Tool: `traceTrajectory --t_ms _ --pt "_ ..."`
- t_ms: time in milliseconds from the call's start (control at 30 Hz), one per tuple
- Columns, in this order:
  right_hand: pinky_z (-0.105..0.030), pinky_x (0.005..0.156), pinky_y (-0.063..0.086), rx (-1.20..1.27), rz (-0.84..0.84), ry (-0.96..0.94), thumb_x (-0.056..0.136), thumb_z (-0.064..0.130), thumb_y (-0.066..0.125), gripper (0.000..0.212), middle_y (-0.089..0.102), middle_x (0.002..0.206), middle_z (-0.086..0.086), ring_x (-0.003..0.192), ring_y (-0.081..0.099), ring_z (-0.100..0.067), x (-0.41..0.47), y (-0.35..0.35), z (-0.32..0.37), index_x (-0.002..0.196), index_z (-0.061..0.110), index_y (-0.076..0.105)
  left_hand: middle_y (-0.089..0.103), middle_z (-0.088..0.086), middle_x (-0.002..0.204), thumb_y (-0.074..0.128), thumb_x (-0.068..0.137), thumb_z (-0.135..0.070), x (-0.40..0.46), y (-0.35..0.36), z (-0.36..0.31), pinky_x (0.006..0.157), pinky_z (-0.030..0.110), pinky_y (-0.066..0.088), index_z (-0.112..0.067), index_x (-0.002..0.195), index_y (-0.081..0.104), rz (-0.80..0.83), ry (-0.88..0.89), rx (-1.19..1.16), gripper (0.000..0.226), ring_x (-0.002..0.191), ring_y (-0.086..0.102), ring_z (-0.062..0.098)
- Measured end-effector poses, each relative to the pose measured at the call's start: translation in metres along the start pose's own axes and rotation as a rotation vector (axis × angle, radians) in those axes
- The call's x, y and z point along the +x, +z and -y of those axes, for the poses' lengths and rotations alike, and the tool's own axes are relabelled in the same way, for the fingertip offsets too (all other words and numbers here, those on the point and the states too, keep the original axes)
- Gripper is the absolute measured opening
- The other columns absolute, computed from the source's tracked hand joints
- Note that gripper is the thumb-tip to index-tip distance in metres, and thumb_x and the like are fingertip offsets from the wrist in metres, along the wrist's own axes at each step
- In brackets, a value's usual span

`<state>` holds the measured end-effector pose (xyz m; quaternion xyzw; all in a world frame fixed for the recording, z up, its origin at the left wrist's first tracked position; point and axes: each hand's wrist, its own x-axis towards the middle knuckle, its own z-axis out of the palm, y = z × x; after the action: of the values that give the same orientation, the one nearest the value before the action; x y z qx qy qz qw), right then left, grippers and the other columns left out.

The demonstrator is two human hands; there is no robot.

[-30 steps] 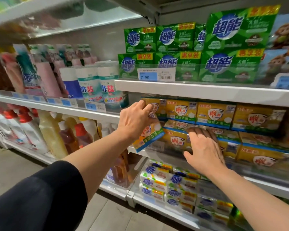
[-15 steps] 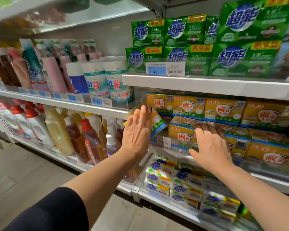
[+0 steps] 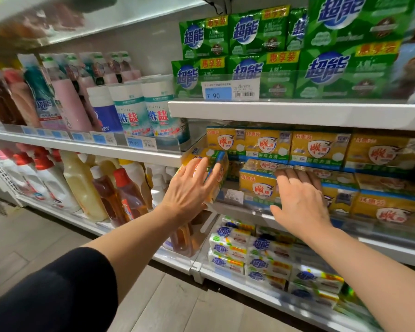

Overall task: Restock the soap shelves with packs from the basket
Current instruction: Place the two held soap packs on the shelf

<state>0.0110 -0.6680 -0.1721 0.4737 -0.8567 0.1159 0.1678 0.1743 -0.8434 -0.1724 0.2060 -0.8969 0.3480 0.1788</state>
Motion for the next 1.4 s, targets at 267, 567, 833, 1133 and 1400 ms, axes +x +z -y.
traceTrajectory --t_ms 267,567,833,1133,1400 --pt "-0.040 0.117 0.017 -0.024 0.005 -0.051 0.080 0.035 0.070 0.070 0.044 0.141 -0.001 0.134 0.037 -0.025 0.000 0.001 -0.005 0.139 0.018 0.037 0.070 0.016 0.110 0.089 0.050 -0.036 0.010 -0.008 0.006 0.064 0.036 0.058 -0.002 0.123 0.061 -0.098 0.024 -0.133 0.086 0.098 0.069 0.031" --pt "-0.038 0.116 0.021 0.022 -0.026 -0.058 0.077 0.030 0.072 0.066 0.051 0.137 -0.002 0.131 0.042 -0.025 -0.001 0.002 -0.013 0.135 0.017 0.045 0.070 0.006 0.110 0.089 0.044 -0.013 0.041 -0.018 0.052 0.085 0.036 0.057 -0.018 0.122 0.060 0.225 -0.449 -1.615 0.083 0.101 0.068 0.024" --pt "-0.042 0.108 0.033 0.011 -0.039 -0.033 0.075 0.024 0.074 0.062 0.055 0.130 -0.006 0.123 0.048 -0.030 0.003 0.014 -0.013 0.131 0.014 0.052 0.060 -0.001 0.097 0.078 0.074 -0.044 0.086 -0.040 0.048 0.077 0.025 0.049 -0.016 0.111 0.058 0.511 -0.191 -0.530 0.051 0.087 0.059 0.017" --pt "-0.049 0.099 0.043 0.017 -0.207 -0.036 0.051 0.020 0.087 0.068 0.065 0.112 -0.009 0.109 0.059 -0.034 0.005 0.027 -0.015 0.115 0.010 0.065 0.059 0.003 0.128 0.085 0.067 -0.028 0.108 -0.019 0.051 0.087 0.025 0.047 -0.022 0.143 0.045 0.642 -0.102 -0.468 0.086 0.107 0.057 0.021" --pt "-0.049 0.096 0.046 0.054 -0.280 -0.074 0.046 0.017 0.090 0.059 0.068 0.106 -0.009 0.101 0.064 -0.034 0.005 0.031 -0.020 0.101 0.011 0.069 0.050 0.003 0.139 0.086 0.070 -0.027 0.138 -0.020 0.035 0.099 0.027 0.040 -0.023 0.150 0.030 0.685 -0.021 -0.319 0.097 0.123 0.050 0.024"
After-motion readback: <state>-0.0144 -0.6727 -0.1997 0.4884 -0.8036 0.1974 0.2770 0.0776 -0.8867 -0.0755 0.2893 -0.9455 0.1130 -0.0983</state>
